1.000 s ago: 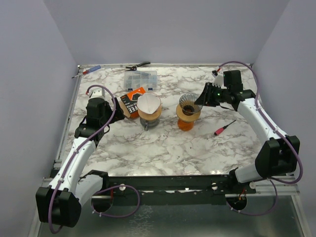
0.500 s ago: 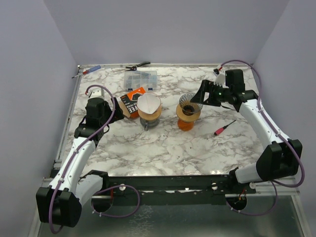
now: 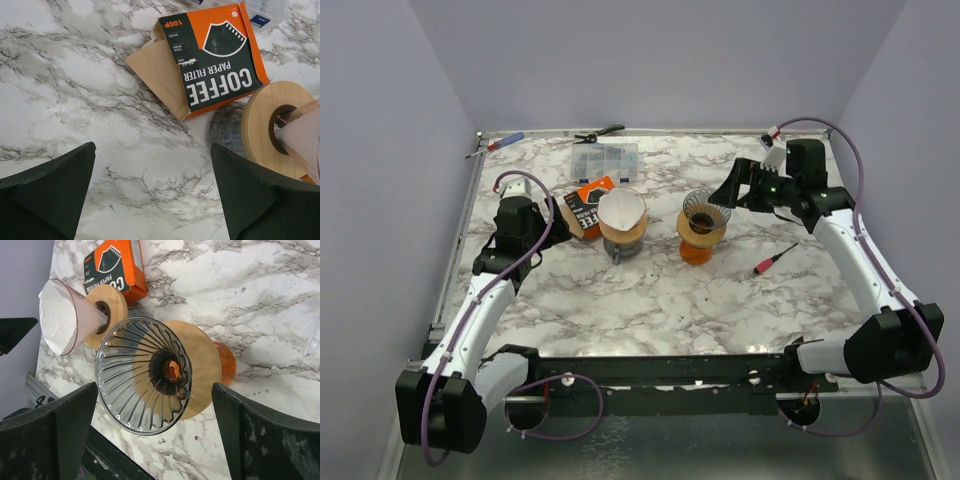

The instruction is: Place the coffee filter in the dripper

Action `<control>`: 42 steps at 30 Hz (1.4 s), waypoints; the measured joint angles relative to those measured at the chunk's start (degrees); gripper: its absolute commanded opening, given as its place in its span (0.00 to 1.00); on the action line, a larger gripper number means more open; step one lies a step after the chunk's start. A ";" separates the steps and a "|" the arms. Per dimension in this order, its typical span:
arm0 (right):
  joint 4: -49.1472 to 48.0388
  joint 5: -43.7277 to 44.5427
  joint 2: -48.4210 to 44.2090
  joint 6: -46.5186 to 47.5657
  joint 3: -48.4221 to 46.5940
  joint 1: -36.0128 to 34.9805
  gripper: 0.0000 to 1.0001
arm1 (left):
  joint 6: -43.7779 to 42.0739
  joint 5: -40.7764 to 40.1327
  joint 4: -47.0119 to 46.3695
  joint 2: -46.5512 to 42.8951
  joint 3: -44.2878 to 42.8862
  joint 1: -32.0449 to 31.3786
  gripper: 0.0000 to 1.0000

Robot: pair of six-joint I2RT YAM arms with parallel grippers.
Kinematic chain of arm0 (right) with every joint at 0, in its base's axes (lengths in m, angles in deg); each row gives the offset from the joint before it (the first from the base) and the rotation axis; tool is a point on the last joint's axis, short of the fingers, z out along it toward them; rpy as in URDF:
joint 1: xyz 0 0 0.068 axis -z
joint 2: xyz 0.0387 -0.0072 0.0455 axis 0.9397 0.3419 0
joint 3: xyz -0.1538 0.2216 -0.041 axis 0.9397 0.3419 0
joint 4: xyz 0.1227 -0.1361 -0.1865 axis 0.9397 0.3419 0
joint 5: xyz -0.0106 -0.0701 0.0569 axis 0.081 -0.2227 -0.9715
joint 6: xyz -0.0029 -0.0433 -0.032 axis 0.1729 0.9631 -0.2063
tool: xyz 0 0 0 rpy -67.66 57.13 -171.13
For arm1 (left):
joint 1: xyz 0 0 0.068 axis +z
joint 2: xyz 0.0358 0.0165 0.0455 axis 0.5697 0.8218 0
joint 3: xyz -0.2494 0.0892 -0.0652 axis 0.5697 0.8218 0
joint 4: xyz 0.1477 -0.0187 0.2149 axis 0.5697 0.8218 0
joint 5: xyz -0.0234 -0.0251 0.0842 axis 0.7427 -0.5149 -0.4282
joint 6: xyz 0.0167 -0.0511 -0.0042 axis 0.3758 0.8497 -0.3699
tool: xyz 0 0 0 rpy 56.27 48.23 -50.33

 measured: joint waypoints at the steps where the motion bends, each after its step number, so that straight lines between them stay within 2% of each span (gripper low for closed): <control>1: -0.09 -0.02 -0.59 -0.02 0.11 0.00 1.00 | 0.39 -0.02 -0.07 0.33 0.00 0.00 0.99; 7: -0.55 -0.20 -3.50 -0.13 0.70 0.00 1.00 | 5.51 0.04 -2.80 3.56 1.40 0.00 0.99; 13: -1.11 -0.94 -5.90 -0.39 2.29 0.15 1.00 | 12.83 2.08 -9.99 9.84 8.22 0.02 0.99; 18: -1.31 -1.70 -6.10 -0.46 3.32 0.26 1.00 | 16.41 3.74 -15.61 14.95 10.43 0.02 0.98; 25: -1.25 -2.19 -6.62 -0.55 4.13 0.26 1.00 | 21.40 6.93 -28.81 20.00 12.70 0.50 0.82; 34: -1.29 -2.40 -7.80 -0.59 4.13 0.28 1.00 | 25.86 8.46 -39.67 22.51 14.16 4.63 0.67; 37: -1.40 -2.84 -7.93 -1.01 4.15 0.28 1.00 | 26.38 9.18 -42.05 23.02 14.27 6.58 0.63; 42: -1.75 -3.69 -8.33 -1.46 4.15 0.28 1.00 | 27.65 11.06 -46.62 25.27 15.30 10.47 0.63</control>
